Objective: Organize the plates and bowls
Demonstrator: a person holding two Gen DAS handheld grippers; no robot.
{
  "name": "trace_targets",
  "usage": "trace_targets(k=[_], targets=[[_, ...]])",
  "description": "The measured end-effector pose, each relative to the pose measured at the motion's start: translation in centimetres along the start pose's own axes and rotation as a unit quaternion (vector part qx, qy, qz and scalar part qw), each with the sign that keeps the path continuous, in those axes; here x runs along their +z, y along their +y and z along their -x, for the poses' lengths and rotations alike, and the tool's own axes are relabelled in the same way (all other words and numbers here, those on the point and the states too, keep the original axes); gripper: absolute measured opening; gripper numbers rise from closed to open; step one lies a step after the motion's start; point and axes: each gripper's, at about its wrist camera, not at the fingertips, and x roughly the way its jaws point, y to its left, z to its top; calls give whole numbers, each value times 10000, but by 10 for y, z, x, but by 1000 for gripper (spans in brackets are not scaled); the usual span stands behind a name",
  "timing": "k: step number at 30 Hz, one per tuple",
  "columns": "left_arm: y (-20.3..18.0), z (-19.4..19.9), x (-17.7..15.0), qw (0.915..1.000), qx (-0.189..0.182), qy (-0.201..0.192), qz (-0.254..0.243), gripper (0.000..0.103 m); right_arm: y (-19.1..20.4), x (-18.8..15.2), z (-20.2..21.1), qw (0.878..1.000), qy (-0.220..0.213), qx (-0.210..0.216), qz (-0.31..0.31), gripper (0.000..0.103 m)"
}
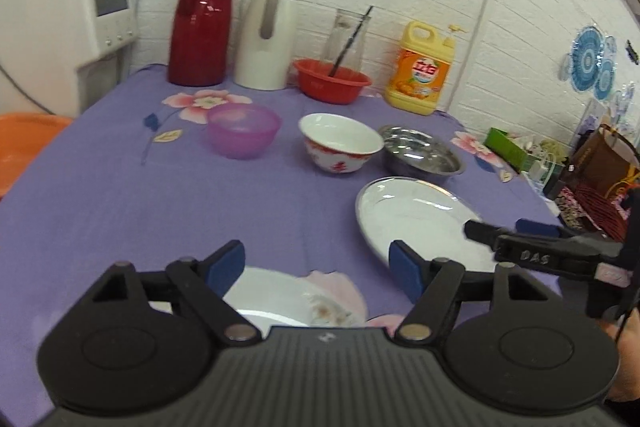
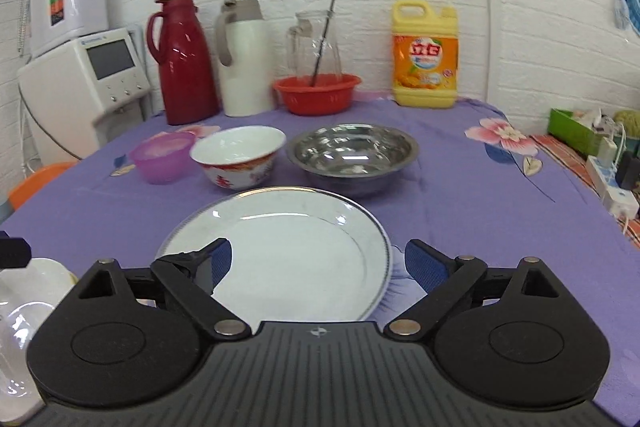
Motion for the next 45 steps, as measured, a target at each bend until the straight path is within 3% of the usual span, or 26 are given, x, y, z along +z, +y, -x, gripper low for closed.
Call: trace_targets(k=[7, 13, 27, 45], targets=[[-46, -77, 29, 9970, -590, 481, -106, 72, -14, -2, -36, 9986, 452, 143, -215, 103], [-50, -119, 29, 9954, -395, 874, -25, 71, -20, -6, -40, 9977, 478, 333, -339, 103], [-55, -161, 21, 9904, -38, 1385, -24, 72, -11, -13, -48, 9964, 642, 535, -106, 103], [-66, -163, 17, 9899, 68, 1384, -294, 72, -7, -14, -49, 9964, 673, 518, -10, 103]])
